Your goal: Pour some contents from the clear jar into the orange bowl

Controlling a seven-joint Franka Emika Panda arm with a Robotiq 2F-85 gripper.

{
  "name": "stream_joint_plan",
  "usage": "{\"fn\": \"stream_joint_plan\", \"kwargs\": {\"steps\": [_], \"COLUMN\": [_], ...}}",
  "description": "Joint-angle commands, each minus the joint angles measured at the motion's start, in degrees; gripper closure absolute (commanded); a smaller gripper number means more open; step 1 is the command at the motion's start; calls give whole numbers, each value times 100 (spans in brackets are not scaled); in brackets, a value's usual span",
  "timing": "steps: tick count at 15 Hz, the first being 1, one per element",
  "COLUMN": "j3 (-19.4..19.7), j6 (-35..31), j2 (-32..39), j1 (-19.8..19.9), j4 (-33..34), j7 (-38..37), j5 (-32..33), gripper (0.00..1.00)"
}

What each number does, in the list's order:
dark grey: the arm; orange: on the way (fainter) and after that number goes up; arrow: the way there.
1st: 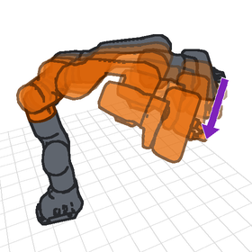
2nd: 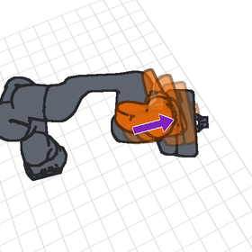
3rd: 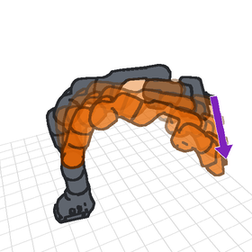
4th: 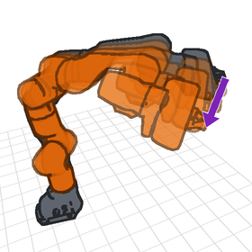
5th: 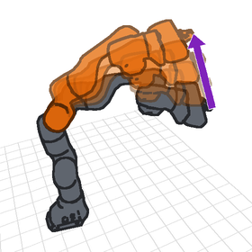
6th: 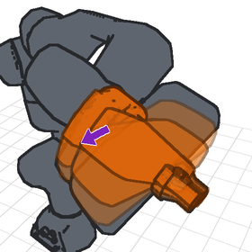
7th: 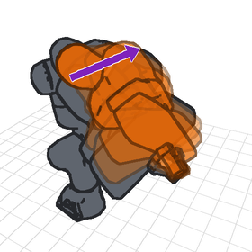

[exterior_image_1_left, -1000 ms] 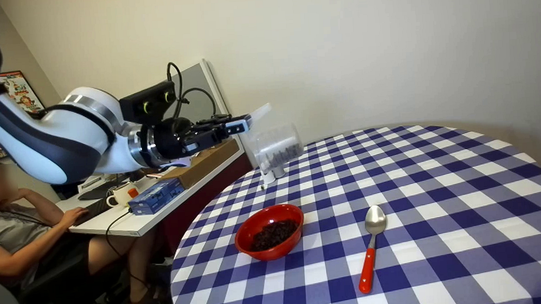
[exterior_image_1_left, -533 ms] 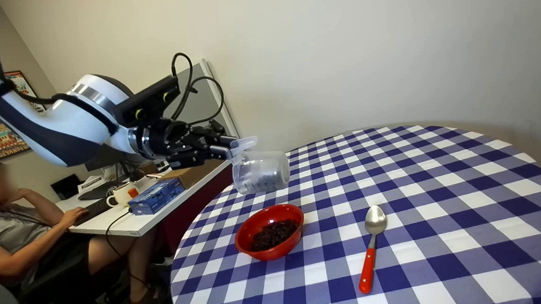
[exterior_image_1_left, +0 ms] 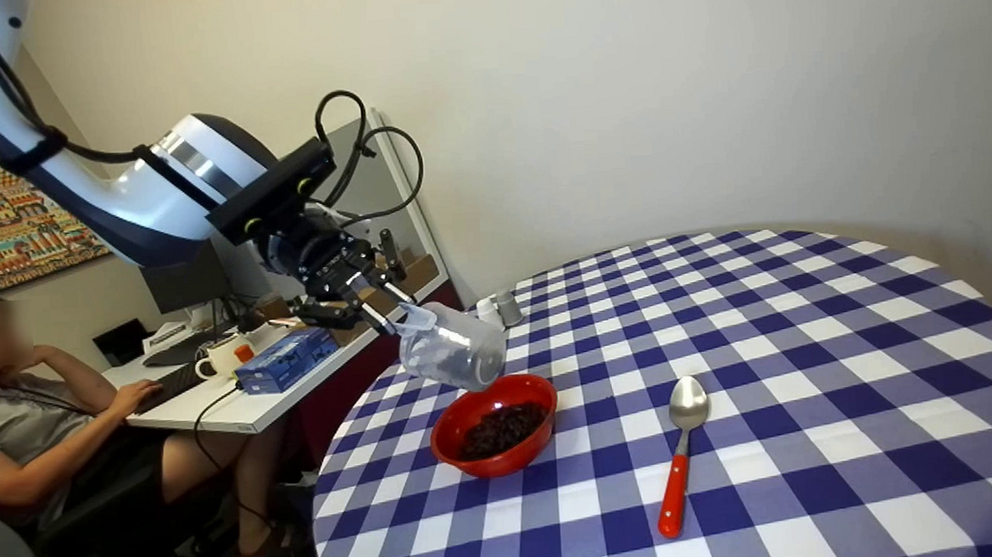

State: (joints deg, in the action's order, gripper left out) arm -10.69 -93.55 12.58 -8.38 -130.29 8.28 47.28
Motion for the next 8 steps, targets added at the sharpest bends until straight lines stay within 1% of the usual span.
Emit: {"fn": "stream_joint_plan", "kwargs": {"steps": [1,6,8], "j3": [47,130,155], "j6": [260,815,1014], "j2": [284,463,507], "j1": [24,26,42], "j4": [941,2391,2838], "j7": [15,117,53], "j5": [-943,-2292,-2855], "gripper": [93,93,93]}}
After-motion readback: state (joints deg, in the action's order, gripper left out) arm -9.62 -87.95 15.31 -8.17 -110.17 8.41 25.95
